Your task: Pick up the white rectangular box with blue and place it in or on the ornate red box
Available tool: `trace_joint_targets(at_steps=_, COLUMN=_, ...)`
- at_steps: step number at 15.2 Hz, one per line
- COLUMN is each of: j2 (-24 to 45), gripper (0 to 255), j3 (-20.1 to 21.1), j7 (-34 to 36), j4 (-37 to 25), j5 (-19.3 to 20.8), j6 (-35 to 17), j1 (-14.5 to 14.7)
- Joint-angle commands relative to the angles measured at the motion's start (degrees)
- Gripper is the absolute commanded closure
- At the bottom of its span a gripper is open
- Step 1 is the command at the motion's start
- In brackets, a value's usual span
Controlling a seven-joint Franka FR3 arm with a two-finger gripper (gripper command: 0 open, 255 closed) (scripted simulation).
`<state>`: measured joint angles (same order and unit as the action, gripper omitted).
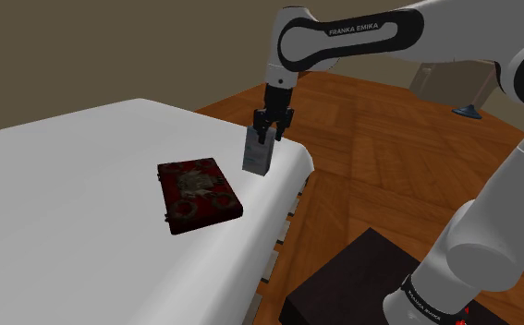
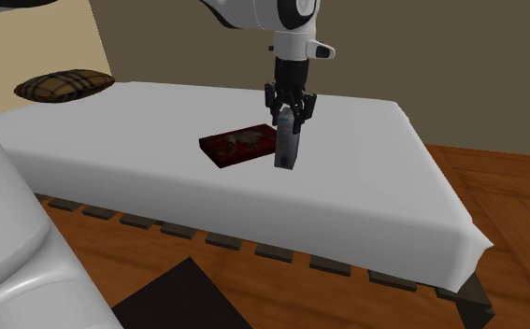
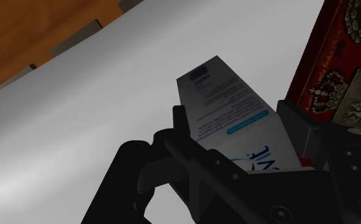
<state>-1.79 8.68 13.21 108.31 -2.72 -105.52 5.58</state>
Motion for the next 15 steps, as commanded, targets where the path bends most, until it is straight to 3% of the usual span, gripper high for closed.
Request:
trace_joint_targets(at_steps=1, j2=-0.2, gripper=255, j3=0.0, j7=0.0, j4=-1.3, j5=0.0, j6=1.5, j1=0.0)
trace_joint_targets(at_steps=15, j2=0.4, gripper=255, j3=0.0, j7=0.5, j4=-12.6, j5=0.2, j6=12.2, j1=0.0)
